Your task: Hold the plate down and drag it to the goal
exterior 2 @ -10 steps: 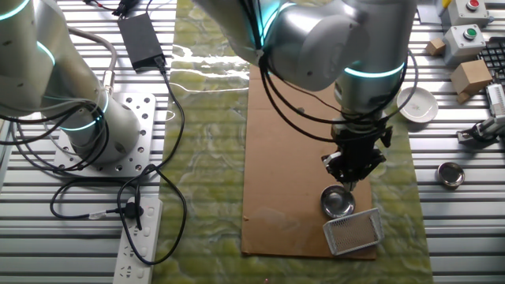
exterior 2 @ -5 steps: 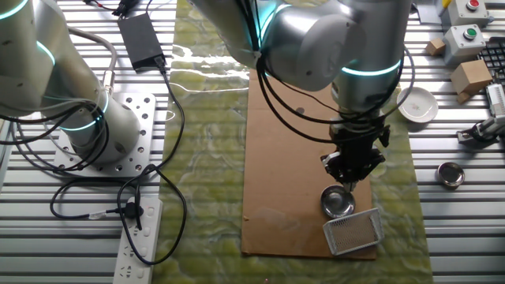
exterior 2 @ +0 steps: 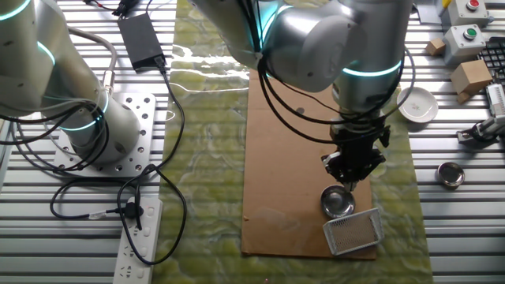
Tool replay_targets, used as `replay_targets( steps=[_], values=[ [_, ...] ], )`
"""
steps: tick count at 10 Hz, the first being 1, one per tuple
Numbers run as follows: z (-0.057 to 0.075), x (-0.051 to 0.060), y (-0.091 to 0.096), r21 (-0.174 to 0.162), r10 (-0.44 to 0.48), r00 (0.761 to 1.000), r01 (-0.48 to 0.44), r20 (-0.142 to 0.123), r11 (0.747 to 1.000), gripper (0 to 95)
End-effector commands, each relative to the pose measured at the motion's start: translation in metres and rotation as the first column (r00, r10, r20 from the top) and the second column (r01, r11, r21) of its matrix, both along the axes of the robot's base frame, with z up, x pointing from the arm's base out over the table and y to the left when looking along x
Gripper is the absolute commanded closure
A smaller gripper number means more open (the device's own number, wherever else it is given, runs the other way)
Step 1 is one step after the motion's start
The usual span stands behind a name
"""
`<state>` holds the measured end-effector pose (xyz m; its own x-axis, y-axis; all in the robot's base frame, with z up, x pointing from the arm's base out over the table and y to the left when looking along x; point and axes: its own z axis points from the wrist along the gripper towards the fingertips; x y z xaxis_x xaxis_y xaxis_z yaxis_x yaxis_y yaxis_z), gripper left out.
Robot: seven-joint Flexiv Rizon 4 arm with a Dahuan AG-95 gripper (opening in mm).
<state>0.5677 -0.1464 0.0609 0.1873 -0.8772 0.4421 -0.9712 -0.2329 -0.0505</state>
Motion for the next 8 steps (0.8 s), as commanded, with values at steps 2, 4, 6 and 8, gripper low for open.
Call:
replay_targets(
  steps=[2, 4, 6, 8],
  values=[
    [-0.008, -0.004, -0.007, -0.002, 0.011, 1.000, -0.011, 0.025, 1.000, 95.0],
    [-0.017, -0.004, -0.013, -0.002, 0.025, 0.999, -0.025, 0.027, 1.000, 95.0],
    [-0.023, -0.001, -0.019, -0.006, 0.038, 0.999, -0.038, 0.032, 0.999, 95.0],
    [-0.025, 0.000, -0.024, -0.004, 0.044, 0.998, -0.044, 0.033, 0.999, 95.0]
  ],
)
